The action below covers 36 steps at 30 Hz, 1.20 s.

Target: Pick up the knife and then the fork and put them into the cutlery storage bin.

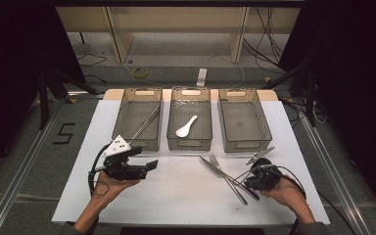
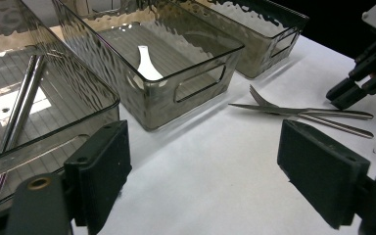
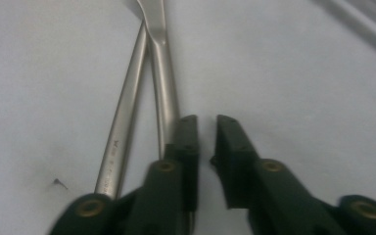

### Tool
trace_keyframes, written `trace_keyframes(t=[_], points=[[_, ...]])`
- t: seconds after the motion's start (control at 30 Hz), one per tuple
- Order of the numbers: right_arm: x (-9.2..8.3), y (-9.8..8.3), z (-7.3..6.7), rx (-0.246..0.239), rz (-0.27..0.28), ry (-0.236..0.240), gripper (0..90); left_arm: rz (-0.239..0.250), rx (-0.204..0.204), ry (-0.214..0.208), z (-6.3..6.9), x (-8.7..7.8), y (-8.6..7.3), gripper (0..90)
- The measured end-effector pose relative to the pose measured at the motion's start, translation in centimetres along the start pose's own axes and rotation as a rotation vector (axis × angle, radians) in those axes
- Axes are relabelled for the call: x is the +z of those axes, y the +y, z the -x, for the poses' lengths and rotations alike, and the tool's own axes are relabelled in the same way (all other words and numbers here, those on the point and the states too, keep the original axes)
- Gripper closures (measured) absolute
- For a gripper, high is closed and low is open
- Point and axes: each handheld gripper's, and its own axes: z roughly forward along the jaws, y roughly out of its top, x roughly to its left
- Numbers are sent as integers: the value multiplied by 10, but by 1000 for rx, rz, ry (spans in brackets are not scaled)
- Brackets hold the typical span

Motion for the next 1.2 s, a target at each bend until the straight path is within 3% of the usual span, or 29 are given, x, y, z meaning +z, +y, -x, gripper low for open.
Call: trace_keyframes(t=[0.1, 0.3, 0.4, 0.6, 0.93, 1.2], points=[[-6, 5, -1, 1, 26, 14, 592, 2, -4, 0, 0, 0, 0, 194], [0, 20, -8, -44, -23, -9, 427, 0, 0, 2, 0, 0, 0, 193], [4, 24, -10, -50, -48, -10, 396, 7, -3, 4, 0, 0, 0, 193], [10, 27, -10, -54, -74, -18, 411, 7, -2, 5, 0, 0, 0, 193], [15, 30, -12, -83, -87, -12, 570, 10, -7, 5, -1, -1, 0, 192], [17, 35, -17, -114, -106, -25, 617, 7, -1, 7, 0, 0, 1, 192]])
